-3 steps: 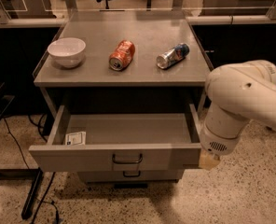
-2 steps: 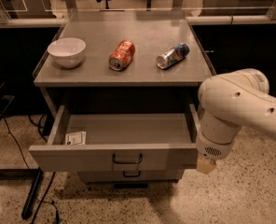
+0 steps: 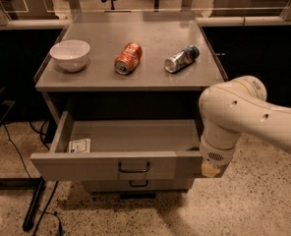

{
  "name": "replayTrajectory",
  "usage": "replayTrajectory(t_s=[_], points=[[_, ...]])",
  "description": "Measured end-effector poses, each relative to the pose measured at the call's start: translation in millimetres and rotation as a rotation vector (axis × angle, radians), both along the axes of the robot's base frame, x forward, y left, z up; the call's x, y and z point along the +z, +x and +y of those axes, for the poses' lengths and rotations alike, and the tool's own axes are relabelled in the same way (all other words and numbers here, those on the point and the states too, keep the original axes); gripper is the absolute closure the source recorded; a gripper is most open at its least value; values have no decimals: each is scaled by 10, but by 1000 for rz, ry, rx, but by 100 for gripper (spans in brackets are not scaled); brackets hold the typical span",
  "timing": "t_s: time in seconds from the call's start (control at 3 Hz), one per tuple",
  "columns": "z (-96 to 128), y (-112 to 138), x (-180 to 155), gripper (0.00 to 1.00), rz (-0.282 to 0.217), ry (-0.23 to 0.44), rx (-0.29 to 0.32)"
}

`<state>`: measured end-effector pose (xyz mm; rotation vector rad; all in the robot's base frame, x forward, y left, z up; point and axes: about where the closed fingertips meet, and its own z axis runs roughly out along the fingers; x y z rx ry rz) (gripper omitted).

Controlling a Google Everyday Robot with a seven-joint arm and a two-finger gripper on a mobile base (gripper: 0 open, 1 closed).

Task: Close top drawer

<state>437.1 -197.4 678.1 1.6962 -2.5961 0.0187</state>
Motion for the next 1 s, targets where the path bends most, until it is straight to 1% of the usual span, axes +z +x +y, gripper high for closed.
replayTrajectory(t_s=[0.33,0.67,1.0], points=[[-29,224,-39,100,-20,-17,-4],[-61,489,-49,100,-42,-20,-26],[-58,480,-49,100,-41,-19,-25]])
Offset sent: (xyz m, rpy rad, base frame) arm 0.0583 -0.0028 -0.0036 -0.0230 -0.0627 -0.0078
